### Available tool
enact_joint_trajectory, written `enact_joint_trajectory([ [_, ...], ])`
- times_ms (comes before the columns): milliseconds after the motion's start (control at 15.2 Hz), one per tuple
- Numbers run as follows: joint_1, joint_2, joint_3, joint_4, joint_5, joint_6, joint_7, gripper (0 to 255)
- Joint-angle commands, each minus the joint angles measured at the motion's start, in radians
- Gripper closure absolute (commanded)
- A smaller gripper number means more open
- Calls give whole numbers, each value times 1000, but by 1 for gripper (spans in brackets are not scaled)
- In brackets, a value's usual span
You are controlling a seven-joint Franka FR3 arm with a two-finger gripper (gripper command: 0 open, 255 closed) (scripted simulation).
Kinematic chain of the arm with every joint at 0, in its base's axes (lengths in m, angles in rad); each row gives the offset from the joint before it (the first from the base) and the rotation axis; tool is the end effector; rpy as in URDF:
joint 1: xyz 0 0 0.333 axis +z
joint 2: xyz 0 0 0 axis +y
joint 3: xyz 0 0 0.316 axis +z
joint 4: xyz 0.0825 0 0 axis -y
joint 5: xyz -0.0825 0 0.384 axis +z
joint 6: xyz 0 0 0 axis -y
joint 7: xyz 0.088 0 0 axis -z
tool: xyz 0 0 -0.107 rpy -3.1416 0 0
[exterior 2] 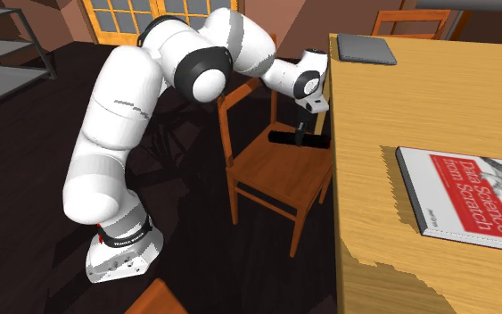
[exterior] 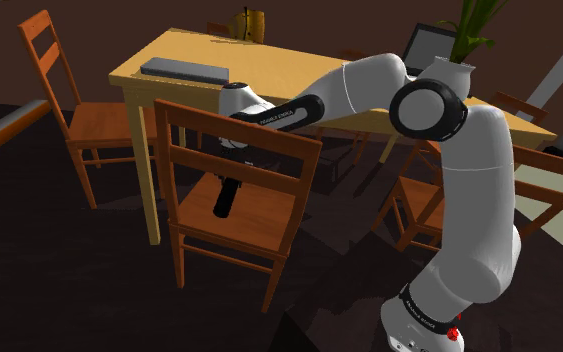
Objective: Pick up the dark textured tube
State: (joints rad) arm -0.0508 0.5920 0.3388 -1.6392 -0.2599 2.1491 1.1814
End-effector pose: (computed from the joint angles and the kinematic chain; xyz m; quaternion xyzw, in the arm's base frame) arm 0.6618 0.1561 0.2831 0.9217 -0.3872 -0.0066 0.0237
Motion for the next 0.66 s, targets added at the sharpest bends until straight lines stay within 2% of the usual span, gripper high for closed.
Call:
enact_joint_trajectory([
  [0,-3,-15,4,8,6,-21,-5,255],
  [594,-12,-60,19,36,24,-94,-17,255],
])
